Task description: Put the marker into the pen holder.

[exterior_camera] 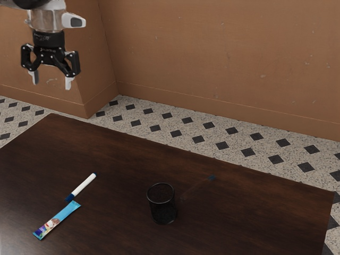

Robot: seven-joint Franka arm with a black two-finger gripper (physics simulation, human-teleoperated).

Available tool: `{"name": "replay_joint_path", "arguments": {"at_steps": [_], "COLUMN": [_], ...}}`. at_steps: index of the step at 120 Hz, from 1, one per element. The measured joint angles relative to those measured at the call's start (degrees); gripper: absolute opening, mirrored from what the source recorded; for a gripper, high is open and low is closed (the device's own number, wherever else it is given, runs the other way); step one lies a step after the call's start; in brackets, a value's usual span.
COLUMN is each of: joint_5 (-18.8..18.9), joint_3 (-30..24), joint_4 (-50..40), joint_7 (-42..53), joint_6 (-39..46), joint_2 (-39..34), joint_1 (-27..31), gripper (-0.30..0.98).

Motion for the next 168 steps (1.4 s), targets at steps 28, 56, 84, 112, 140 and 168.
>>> {"name": "replay_joint_path", "arguments": {"at_steps": [28, 56, 84, 112, 140, 168], "joint_5": [0.4, 0.3, -0.9, -1.9, -2.3, -3.8], "joint_3": [0.3, 0.4, 0.4, 0.8, 0.9, 0.8], "joint_4": [-7.0, -29.8, -40.2, -39.9, -32.6, -28.5], "joint_7": [-3.6, -5.1, -2.8, 2.6, 9.9, 15.8], "joint_6": [8.4, 17.1, 31.5, 41.5, 46.3, 45.3], "joint_2": [-3.1, -6.5, -0.7, 9.5, 18.6, 23.7], "joint_1": [-4.0, 3.4, 6.3, 8.8, 10.0, 9.9], "gripper": [0.69, 0.69, 0.69, 0.69, 0.69, 0.69]}}
